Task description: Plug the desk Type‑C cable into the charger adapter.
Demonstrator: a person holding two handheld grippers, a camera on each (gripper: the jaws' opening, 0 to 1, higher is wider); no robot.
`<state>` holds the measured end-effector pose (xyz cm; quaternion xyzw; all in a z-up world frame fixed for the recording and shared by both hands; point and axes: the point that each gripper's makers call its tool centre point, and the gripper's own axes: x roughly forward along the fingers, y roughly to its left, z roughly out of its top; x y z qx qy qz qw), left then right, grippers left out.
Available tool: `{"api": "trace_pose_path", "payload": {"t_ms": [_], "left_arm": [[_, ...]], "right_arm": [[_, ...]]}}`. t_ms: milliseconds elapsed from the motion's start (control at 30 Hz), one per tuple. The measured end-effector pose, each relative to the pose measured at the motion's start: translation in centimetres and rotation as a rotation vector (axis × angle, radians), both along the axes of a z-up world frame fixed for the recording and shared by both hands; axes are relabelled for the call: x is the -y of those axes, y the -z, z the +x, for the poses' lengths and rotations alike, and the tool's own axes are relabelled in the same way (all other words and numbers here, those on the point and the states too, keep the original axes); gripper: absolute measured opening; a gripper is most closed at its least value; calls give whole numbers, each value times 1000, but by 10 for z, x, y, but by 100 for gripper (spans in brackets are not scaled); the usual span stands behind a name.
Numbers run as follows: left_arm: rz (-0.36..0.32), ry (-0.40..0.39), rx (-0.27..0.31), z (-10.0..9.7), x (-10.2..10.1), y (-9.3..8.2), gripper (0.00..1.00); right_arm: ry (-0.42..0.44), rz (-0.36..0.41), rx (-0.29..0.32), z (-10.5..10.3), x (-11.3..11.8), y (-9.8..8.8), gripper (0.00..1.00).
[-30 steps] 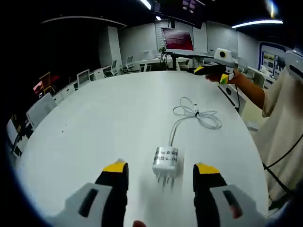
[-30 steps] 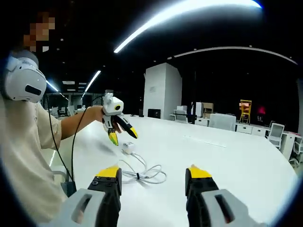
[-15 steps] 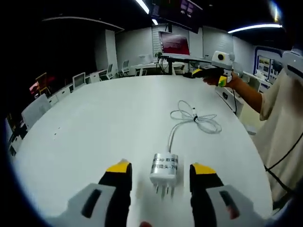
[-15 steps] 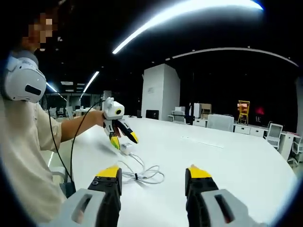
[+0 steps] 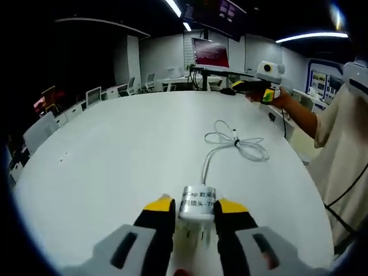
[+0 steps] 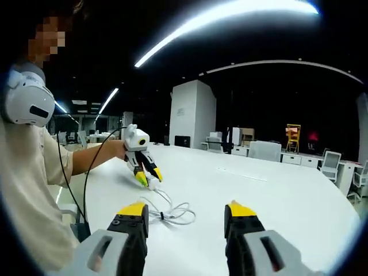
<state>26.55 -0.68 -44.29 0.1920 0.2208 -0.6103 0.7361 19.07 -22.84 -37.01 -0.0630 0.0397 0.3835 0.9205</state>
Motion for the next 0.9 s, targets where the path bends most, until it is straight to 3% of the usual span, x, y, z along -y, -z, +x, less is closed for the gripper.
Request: {"api": "trace_pose_path", "payload": {"t_ms": [133, 400, 900], "left_arm": [[-3, -3, -7, -1, 0, 1, 26], [-14, -12, 43, 6, 2, -2, 26], [-62, -73, 101, 53, 6, -13, 25]], "right_arm": [[2, 1, 2, 0, 0, 0, 54], [3, 0, 7, 0, 1, -2, 54], [-4, 0, 19, 0, -3, -7, 54]]}}
